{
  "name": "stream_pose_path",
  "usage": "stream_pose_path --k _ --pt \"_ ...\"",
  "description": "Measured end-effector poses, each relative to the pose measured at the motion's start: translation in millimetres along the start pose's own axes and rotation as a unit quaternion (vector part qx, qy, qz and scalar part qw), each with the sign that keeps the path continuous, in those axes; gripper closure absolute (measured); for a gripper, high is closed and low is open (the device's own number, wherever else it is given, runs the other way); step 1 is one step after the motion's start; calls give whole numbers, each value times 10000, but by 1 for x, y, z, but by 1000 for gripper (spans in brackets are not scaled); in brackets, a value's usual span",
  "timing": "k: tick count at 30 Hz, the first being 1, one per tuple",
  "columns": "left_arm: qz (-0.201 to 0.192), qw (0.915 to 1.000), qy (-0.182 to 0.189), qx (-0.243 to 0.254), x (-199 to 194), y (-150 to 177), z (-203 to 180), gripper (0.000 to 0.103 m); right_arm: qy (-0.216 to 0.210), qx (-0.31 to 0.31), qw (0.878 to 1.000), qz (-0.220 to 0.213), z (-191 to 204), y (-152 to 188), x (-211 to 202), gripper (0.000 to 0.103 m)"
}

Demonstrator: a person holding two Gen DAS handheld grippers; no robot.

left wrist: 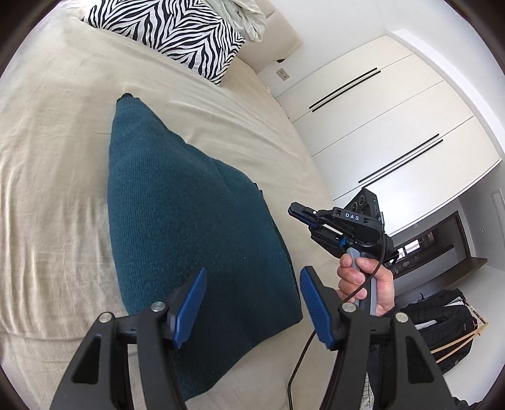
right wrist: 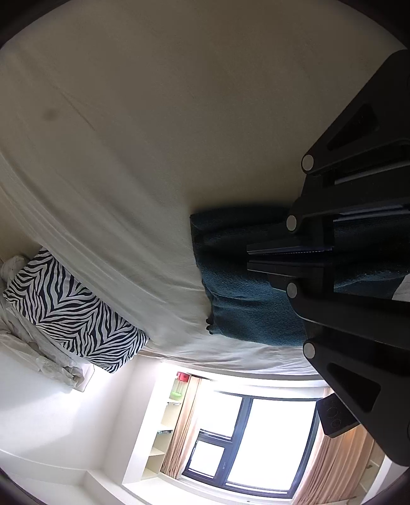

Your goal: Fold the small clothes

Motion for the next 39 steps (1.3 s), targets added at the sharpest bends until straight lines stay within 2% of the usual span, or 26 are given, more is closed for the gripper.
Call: stream_pose_path --k 2,4,6,7,10,14,17,19,21,25,28,30,33,39 --pt "3 10000 9 -49 2 0 3 39 -515 134 9985 -91 7 7 -9 98" --pt "50 10000 -23 -61 3 3 8 39 -617 43 9980 -122 16 12 -8 84" --pt "86 9999 -32 -86 3 7 12 39 -610 17 9981 16 32 20 8 27" --pt "91 9999 -31 -105 3 8 14 39 -609 19 9981 60 38 24 15 24" --pt "86 9998 -7 -158 3 6 16 39 -536 -5 9981 299 43 35 29 24" --pt "54 9999 -107 41 4 3 12 39 -601 -2 9976 333 51 37 36 30" --pt "118 9998 -167 25 10 3 14 39 -307 54 9981 539 43 43 44 33" --pt "153 9997 -172 6 14 5 14 39 -348 168 9966 724 37 48 54 41" --pt "167 9997 -185 61 16 7 14 39 -403 203 9954 845 38 54 63 55" --pt "234 9997 -83 -52 19 7 20 39 -479 36 9944 947 53 60 70 58" --pt "255 9996 10 -156 21 5 24 39 -287 109 9935 1092 48 59 81 62" --pt "252 9996 -22 -145 22 5 23 39 -115 121 9925 1213 42 60 91 78" --pt "251 9996 -80 -108 22 5 20 39 60 -67 9941 1083 44 55 91 88" --pt "288 9995 -138 -42 29 2 10 38 391 -773 9937 716 67 42 67 90"
Point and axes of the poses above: each gripper's, at about its wrist camera, not at the fingertips, and x roughly the way its jaws point, z to its left, y to its underside, the point moved 6 cm from there along x, roughly the way its jaws point, and after that the axes turned 10 degrees about -x, right-handed, at the moved point
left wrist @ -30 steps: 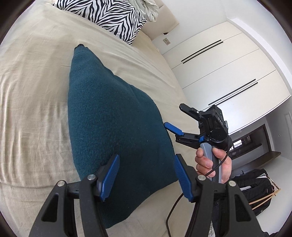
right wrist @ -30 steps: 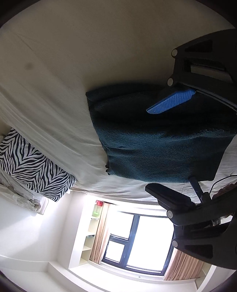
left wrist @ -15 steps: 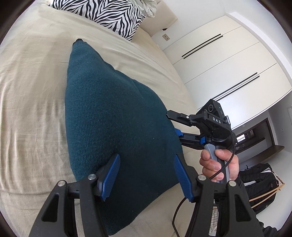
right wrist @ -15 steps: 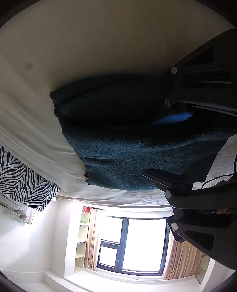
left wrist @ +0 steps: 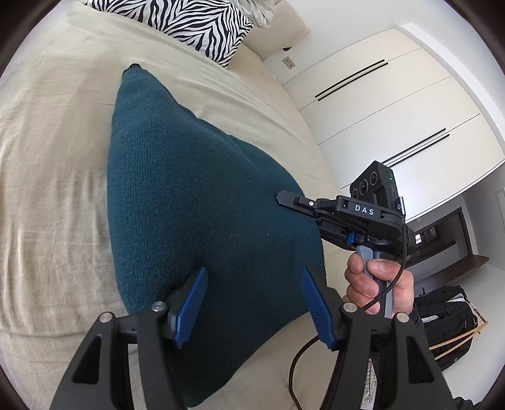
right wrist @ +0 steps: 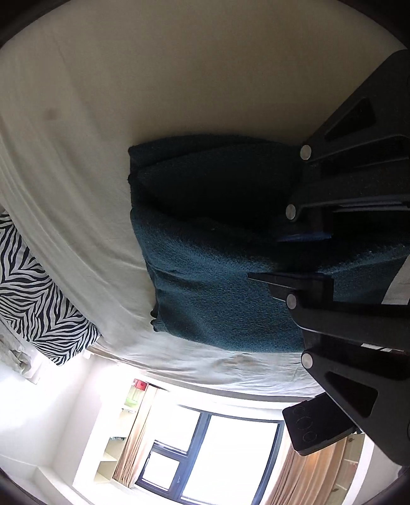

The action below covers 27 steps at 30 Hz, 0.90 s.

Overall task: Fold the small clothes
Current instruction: 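Smooth the folded sweater bundle with both open grippers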

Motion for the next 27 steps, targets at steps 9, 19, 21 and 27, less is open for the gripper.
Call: stream_pose_path --k 9,19,21,27 --pt "229 9997 -57 63 25 -1 -17 38 51 155 9999 -18 -18 -7 -29 90" --pt "476 9987 -175 88 34 4 -22 38 -115 754 9971 -62 -64 15 -14 90" --pt "340 9993 -144 102 26 -7 -24 37 -103 631 9979 -110 -57 18 -20 90" --pt "-3 9987 -354 359 33 -50 -38 34 80 481 9988 64 -63 15 -8 90"
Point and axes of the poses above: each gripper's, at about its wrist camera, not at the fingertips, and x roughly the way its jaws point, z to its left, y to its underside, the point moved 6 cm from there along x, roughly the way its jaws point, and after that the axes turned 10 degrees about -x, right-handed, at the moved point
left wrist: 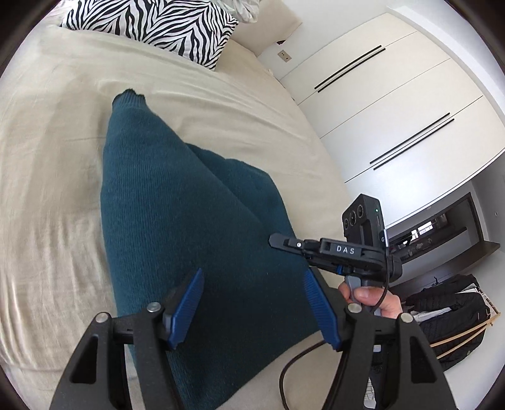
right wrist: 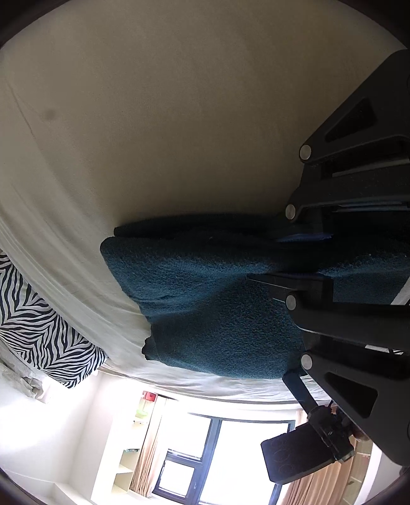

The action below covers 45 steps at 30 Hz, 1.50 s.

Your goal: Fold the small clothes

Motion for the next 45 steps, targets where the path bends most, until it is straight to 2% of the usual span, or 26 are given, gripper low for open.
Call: stream_pose_path --k 3,5,8,11,15,17,20,23,25,26,28,30,32,33,34,35,38,42,45 --pt "-113 9997 -192 68 15 -25 2 34 0 64 10000 1 -3 -7 6 90" --pt "-24 9995 -320 80 28 -34 10 34 -57 69 10000 -15 -6 -6 7 90" --pt "49 9992 -388 129 41 -37 18 40 -299 233 9992 -118 -13 -3 4 90" --pt "26 9989 -375 285 42 -30 24 41 -293 333 9988 -198 -14 -3 -7 86" --pt "59 9990 -330 282 45 -30 33 43 165 468 9954 -817 -11 -28 -46 84" --pt "98 9987 -416 290 47 -31 34 44 -21 354 9944 -995 3 -44 -54 84" --pt "151 9973 -579 431 51 -29 30 45 -150 77 9970 -751 29 -59 -34 84" --pt "148 9982 -543 200 40 -35 26 45 -364 103 9988 -324 41 -64 2 84" --pt "-56 9992 -373 136 29 -49 17 45 -381 5 9992 -150 49 -63 23 84" --pt "-186 9988 -410 214 26 -58 14 44 -449 -48 9990 -50 54 -60 33 84" --pt "-181 9979 -567 248 33 -72 14 43 -238 -70 9997 62 52 -59 47 84" --pt "81 9967 -776 239 54 -80 24 42 -407 98 9991 -43 44 -60 51 86" --pt "365 9936 -1051 187 77 -79 43 44 -504 319 9980 -184 32 -59 49 89" --pt "298 9922 -1170 296 81 -79 47 49 -500 328 9979 -256 28 -60 48 91" --pt "256 9914 -1220 386 83 -78 48 49 -406 278 9983 -302 25 -61 47 94" --pt "242 9913 -1236 385 83 -78 49 49 -315 241 9987 -310 19 -62 48 102" --pt "293 9896 -1325 470 88 -77 50 48 -422 386 9976 -381 7 -65 51 103" --pt "372 9908 -1237 397 83 -77 50 49 -245 410 9974 -538 7 -63 41 103" --pt "146 9923 -1178 366 57 -72 42 50 -403 254 9971 -599 24 -47 15 98"
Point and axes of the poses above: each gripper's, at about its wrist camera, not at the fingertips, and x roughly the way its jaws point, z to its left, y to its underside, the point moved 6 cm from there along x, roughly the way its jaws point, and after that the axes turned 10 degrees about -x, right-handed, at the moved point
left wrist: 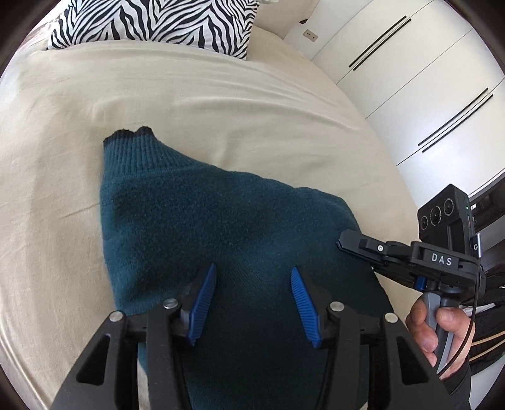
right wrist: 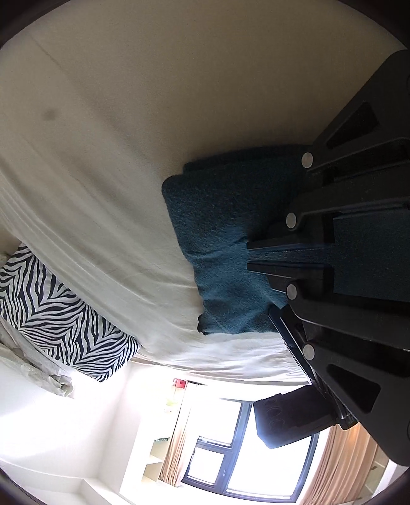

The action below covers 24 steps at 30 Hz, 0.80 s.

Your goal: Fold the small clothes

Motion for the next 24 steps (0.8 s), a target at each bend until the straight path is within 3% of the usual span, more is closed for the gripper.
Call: stream_pose_path --k 2,5,9,12,16,20,24 --pt "-245 9995 107 156 -29 14 -9 50 -308 -184 9994 21 15 19 -22 98" --pt "-295 9987 184 370 -50 50 -16 50 -600 -381 9974 111 26 53 -46 98" --pt "-397 9960 -211 767 -41 85 -15 50 -124 -253 9982 525 -3 95 -37 99" --pt "-477 9946 -356 848 -39 88 -15 50 -467 29 9985 291 -21 98 -43 103" --pt "-521 9932 -501 907 -47 93 -20 49 -287 -95 9994 150 -6 107 -64 98" --pt "-684 9927 -472 871 -68 116 -24 49 -480 -377 9976 317 18 137 -76 98" --pt "-395 9939 -514 894 -49 140 -19 49 53 -489 9964 697 4 166 -65 98"
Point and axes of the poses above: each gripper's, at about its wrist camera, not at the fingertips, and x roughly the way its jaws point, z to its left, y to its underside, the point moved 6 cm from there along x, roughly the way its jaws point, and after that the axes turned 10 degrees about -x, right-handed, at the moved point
